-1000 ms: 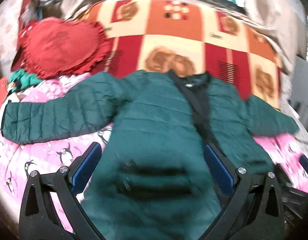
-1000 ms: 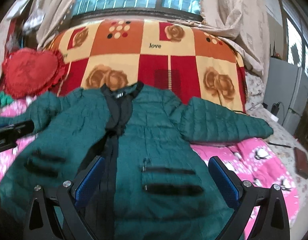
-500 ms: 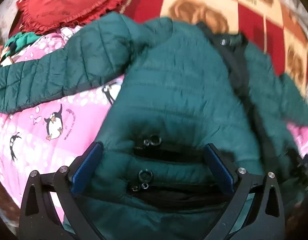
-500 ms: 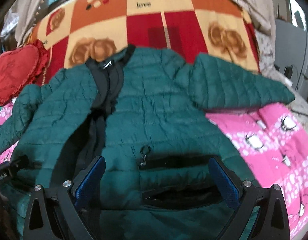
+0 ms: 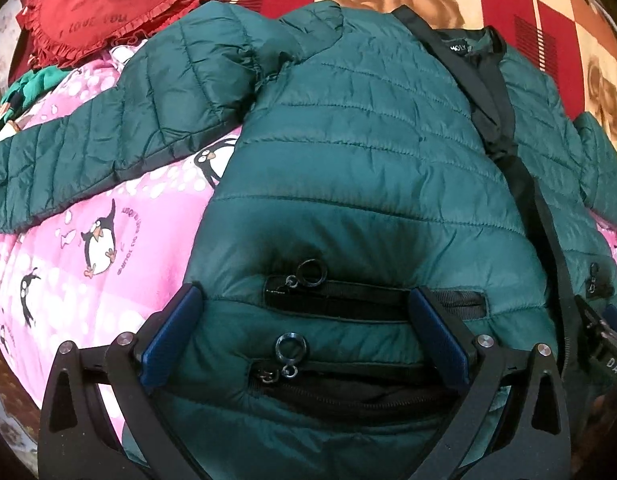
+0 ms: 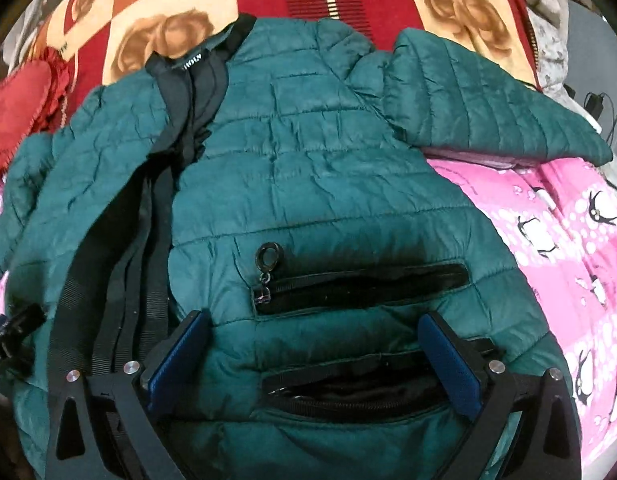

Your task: Fold large clothes

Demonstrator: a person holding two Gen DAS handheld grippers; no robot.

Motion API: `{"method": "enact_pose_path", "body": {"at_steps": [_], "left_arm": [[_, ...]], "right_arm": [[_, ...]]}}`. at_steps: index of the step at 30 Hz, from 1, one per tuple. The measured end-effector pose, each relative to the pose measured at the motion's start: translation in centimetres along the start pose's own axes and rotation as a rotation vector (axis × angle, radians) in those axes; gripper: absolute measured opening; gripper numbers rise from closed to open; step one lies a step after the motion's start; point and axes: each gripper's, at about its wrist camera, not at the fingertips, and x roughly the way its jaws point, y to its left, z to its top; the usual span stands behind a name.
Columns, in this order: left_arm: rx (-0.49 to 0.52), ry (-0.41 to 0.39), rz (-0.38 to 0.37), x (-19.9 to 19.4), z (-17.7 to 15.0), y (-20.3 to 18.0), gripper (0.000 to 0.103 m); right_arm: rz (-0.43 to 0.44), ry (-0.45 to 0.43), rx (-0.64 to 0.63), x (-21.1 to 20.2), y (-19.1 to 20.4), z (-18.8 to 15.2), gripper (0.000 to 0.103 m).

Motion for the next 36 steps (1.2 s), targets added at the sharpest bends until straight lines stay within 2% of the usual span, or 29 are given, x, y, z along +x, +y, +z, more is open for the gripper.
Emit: {"method": "enact_pose_path", "body": {"at_steps": [4,7,9,17,23,29,34,36], "left_arm": [[-0.032,-0.074,-0.065,-1.8,-0.2,0.8,0.103],[-0.061,-0.161,-0.137,-4.4,-0.7,1.8,0.103],[-0.075,-0.182,-0.151,-5.6,-1.1,2.3,0.102],[-0.041,-0.228,-0.146,-8.5,-3.0,2.5,0.102],[-0.044,-0.237,-0.172,-9.6,-3.9,1.8,0.103],[-0.07,-0.219,-0.232,-10.8,-4.7,-0.7,0.102],[0.013,-0.246,-0.301,-12.1,-5.9,-5.1,0.103],[0.076,-0.263,-0.285,-12.2,-6.2,-6.7,0.103]], "right_arm": [[0.024,-0.016,0.017,-0.6,-0.4,0.1,0.103],[0.057,-0.137,0.046,-3.7,-0.8,0.0,0.102],[0.071,-0.242,0.032,-6.5,-0.6,-0.6,0.102],[0.104,-0.389,-0.004,-11.4,-0.1,-2.7,0.102],[0.097,-0.423,0.037,-13.1,-0.9,-4.1,0.102],[0.12,-0.388,0.104,-12.5,-2.4,-4.1,0.102],[0.147,-0.356,0.18,-11.8,-4.0,-4.2,0.102],[0.157,-0.352,0.188,-11.7,-4.2,-4.2,0.102]]}}
